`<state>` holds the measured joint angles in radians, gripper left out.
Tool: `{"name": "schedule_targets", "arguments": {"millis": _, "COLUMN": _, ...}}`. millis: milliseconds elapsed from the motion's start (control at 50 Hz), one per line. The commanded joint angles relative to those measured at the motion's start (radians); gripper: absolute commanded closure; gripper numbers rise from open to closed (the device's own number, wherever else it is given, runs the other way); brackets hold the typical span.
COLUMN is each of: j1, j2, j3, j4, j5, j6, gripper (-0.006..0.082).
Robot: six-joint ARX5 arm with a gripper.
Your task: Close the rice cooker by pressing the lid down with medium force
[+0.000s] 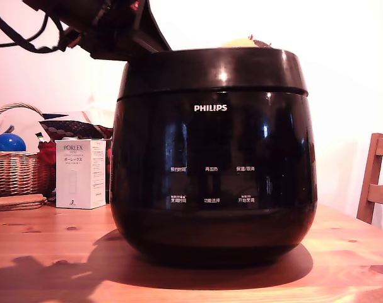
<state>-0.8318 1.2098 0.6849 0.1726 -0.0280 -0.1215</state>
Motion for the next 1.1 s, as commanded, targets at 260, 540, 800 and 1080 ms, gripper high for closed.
{"name": "schedule_targets", "arguments": {"millis": 260, "j1": -0.042, "j2": 0.161, "j3": -0.129, "j4": -0.078, "j5": 0.004, "j6": -0.002, "gripper": 0.0788}}
{"name": "schedule_targets", "arguments": {"millis": 540, "j1": -0.021, "j2": 0.073, "j3": -0.099, "j4": -0.029, "j5": -0.048, "j6": -0.002, "gripper": 0.0788}}
{"name": "schedule_targets", "arguments": {"millis": 800, "j1": 0.030, "j2": -0.001, "j3": -0.018, "j4": -0.029, "j5": -0.115, "j6": 0.099, "gripper": 0.0788}}
{"name": "schedule_targets", "arguments": {"millis": 1080, "j1": 0.104, "j2": -0.097, "j3": 0.050, "j4": -0.031, "j5": -0.197, "j6": 0.193, "gripper": 0.0788}}
